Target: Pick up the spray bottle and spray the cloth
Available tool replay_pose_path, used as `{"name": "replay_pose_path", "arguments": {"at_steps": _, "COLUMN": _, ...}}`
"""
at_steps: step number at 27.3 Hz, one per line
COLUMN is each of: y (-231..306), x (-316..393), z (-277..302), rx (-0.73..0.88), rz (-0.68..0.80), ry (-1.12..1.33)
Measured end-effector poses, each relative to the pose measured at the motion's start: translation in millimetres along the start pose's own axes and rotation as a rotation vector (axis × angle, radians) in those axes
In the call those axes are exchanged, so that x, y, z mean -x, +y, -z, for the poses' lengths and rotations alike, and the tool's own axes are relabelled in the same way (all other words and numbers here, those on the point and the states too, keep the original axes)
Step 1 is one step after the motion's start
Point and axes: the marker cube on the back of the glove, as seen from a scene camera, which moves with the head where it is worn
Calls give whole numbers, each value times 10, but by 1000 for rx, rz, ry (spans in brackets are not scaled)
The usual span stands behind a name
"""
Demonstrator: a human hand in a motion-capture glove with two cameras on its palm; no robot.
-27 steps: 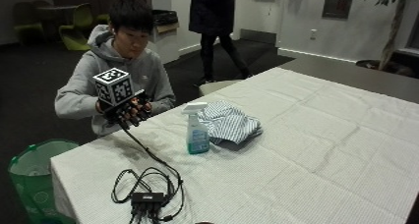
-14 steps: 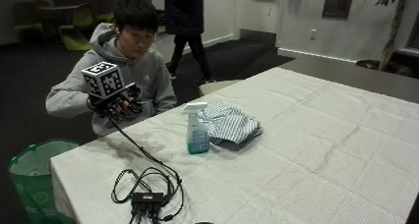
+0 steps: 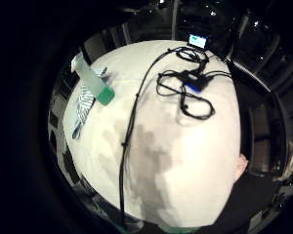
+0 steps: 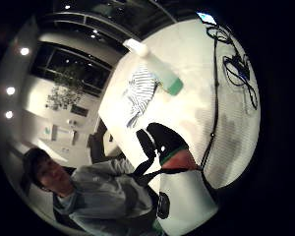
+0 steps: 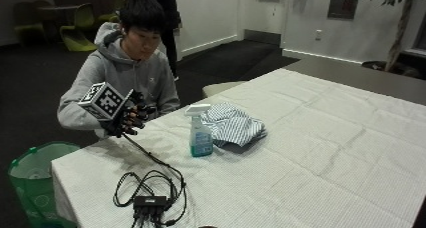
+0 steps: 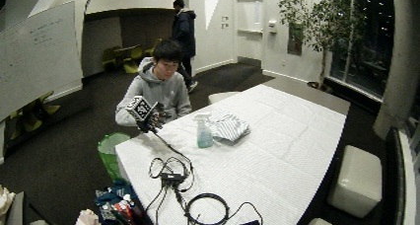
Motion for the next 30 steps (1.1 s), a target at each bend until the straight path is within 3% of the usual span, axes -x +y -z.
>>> {"name": "replay_pose_path", "arguments": {"at_steps": 14, "y": -510, "x": 92, "z": -575, "rx": -111, "rz": -1, "ry": -247}}
{"name": "replay_pose_path", "arguments": {"at_steps": 30, "y": -993, "x": 314, "z": -1089, "rx": -54, "rz": -72, "ry": -494}}
